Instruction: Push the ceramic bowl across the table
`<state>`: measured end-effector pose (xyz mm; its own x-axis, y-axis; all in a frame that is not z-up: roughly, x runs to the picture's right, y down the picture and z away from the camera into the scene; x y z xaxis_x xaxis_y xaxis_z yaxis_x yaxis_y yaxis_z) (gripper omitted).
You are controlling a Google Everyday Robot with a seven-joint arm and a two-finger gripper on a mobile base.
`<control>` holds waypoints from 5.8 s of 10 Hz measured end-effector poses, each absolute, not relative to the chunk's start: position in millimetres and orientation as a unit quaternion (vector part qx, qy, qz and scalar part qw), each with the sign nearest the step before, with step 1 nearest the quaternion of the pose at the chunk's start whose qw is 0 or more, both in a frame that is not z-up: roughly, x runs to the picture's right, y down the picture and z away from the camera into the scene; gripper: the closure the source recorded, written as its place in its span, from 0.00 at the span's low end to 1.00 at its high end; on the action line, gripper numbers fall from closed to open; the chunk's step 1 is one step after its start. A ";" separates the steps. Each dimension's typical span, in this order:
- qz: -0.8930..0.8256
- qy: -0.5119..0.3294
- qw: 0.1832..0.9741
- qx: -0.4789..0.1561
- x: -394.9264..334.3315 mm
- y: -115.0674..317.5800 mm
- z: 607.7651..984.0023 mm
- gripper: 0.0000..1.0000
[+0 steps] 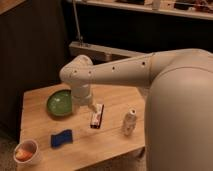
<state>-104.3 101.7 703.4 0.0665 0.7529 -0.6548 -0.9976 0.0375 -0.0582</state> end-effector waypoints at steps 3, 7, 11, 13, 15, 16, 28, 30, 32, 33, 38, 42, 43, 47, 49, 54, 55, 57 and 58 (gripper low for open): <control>0.642 0.233 0.681 -0.262 -104.3 101.7 703.4 0.35; 0.642 0.233 0.681 -0.262 -104.3 101.7 703.4 0.35; 0.642 0.233 0.681 -0.262 -104.3 101.7 703.4 0.35; 0.642 0.233 0.681 -0.262 -104.3 101.7 703.4 0.35; 0.642 0.233 0.681 -0.262 -104.3 101.7 703.4 0.35; 0.642 0.233 0.681 -0.262 -104.3 101.7 703.4 0.35; 0.611 0.048 0.739 -0.280 -206.7 -8.0 707.0 0.41; 0.594 0.014 0.750 -0.290 -237.3 -24.7 715.5 0.57; 0.585 -0.009 0.755 -0.298 -256.0 -38.5 733.3 0.77; 0.584 -0.009 0.753 -0.303 -263.1 -35.7 746.5 0.89; 0.576 0.017 0.766 -0.285 -278.4 -3.3 795.6 1.00; 0.583 0.055 0.757 -0.290 -279.7 21.5 833.3 1.00; 0.587 0.064 0.750 -0.297 -279.1 25.8 840.3 1.00; 0.588 0.090 0.738 -0.319 -271.4 40.4 855.8 1.00; 0.576 0.111 0.740 -0.329 -269.2 60.5 863.3 1.00; 0.562 0.146 0.738 -0.343 -253.2 103.3 865.8 1.00; 0.565 0.154 0.734 -0.344 -241.1 110.8 866.3 1.00; 0.570 0.161 0.727 -0.348 -231.5 120.2 867.6 1.00; 0.571 0.162 0.724 -0.352 -230.8 125.5 866.3 1.00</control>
